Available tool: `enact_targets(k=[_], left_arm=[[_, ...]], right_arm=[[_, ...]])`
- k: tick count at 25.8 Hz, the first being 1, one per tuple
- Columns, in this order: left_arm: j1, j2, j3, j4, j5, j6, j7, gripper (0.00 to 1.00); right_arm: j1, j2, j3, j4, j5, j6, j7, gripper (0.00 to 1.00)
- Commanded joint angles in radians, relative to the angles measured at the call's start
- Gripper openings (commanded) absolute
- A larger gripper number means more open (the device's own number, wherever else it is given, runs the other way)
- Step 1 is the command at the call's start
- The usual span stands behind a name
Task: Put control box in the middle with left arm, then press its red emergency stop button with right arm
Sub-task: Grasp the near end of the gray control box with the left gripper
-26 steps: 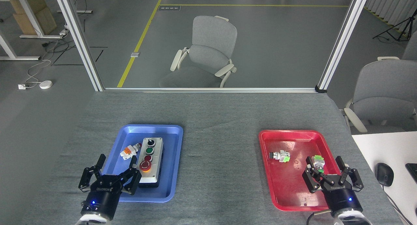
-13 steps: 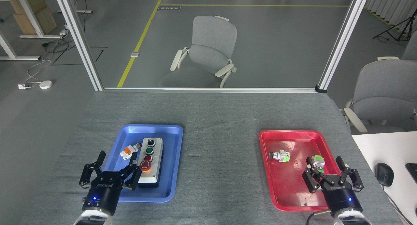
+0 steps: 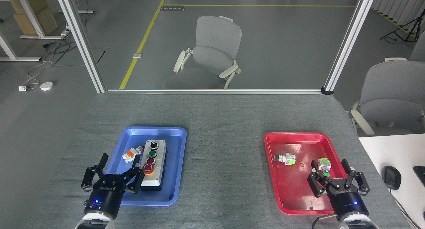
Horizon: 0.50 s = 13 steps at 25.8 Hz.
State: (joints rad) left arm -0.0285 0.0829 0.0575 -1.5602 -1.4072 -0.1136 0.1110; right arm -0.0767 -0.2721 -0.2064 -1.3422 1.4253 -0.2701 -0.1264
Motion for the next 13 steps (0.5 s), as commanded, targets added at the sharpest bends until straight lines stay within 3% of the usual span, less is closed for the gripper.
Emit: enact_targets(k=[1,13], left_arm=[[0.002,-0.003,0.001,0.002,0.001,0.017,0.009,0.99],[0.006,-0.005,-0.004,0.052,-0.006,-0.001,0.036,0.99]], right_arm=[[0.0,0.001,0.001,0.0,-0.002,0.0,-0.002,0.99],[0.0,0.002,0.001,0.003,-0.002,0.003,-0.002,0.99]])
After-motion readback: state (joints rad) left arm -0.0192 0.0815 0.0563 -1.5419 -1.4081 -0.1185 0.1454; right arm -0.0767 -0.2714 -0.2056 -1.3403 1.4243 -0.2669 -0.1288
